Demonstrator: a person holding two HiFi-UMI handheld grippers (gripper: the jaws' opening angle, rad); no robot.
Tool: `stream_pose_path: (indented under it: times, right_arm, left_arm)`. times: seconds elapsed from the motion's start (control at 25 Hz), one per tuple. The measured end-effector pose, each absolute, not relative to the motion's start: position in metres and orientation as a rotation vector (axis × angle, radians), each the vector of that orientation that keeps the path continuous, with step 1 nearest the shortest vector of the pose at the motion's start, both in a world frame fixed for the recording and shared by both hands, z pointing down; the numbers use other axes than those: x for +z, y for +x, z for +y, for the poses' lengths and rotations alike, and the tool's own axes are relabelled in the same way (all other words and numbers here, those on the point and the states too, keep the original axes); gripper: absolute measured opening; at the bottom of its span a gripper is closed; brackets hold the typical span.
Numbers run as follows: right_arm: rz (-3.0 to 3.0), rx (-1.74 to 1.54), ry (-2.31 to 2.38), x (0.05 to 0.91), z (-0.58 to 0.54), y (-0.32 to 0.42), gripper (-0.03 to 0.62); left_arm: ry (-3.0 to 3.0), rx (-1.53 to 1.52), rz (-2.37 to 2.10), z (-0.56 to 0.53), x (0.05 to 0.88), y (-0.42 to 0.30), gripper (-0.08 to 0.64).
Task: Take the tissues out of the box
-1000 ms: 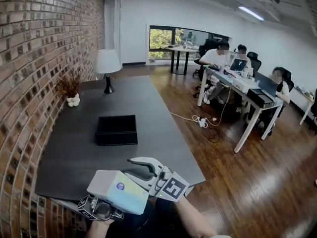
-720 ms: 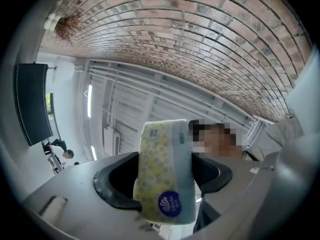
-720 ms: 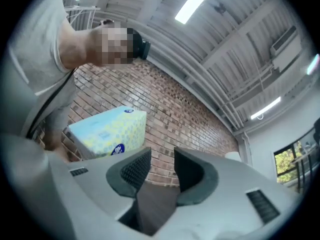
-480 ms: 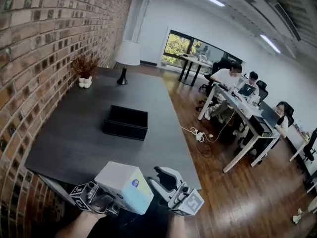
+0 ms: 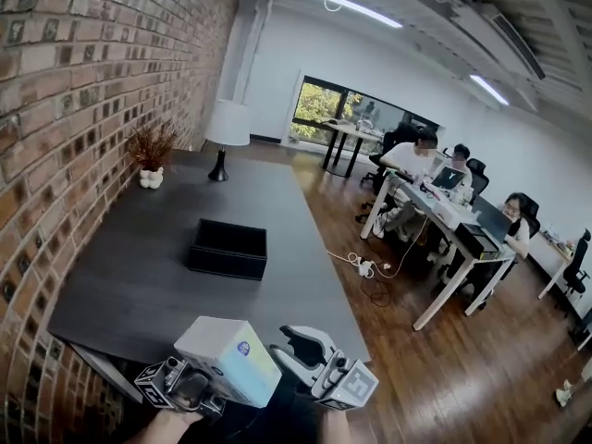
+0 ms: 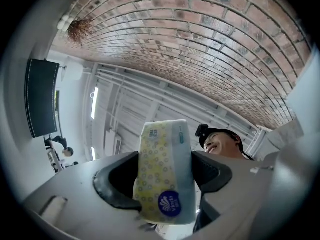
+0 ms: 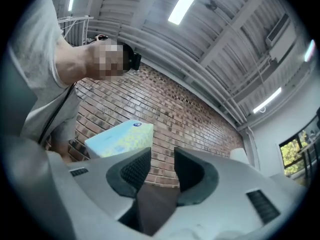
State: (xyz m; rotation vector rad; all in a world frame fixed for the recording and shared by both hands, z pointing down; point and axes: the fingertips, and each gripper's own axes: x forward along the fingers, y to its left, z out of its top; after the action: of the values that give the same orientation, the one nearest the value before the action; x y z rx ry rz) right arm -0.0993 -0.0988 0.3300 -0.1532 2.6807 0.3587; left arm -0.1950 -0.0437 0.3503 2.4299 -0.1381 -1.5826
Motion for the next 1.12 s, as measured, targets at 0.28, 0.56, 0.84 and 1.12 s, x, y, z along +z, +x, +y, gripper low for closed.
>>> stream_pose_path:
  times: [0.28, 0.56, 0.84, 1.12]
  right_arm:
    - [2.600, 0.347, -0.092, 0.320, -0.090, -0.086, 0.144]
    - [2.574, 0.367, -0.064, 0.311, -0.085, -0.081, 0.144]
    - [2.541, 0.402, -0.053, 0.308, -0.078, -0.076, 0.144]
    - [2.537, 0.402, -0.059, 0.308, -0.079, -0.076, 0.144]
  left_arm:
    - [2.452, -1.565, -0.112, -0.046, 0.352, -0.194, 0.330]
    - [2.451, -1.545, -0.138, -0.048, 0.353, -0.187, 0.330]
    - [2.456, -1.531, -0.145, -0.048, 0.352, -0.184, 0.330]
    - [2.446, -1.529, -0.141, -0.047, 0.365, -0.190, 0.330]
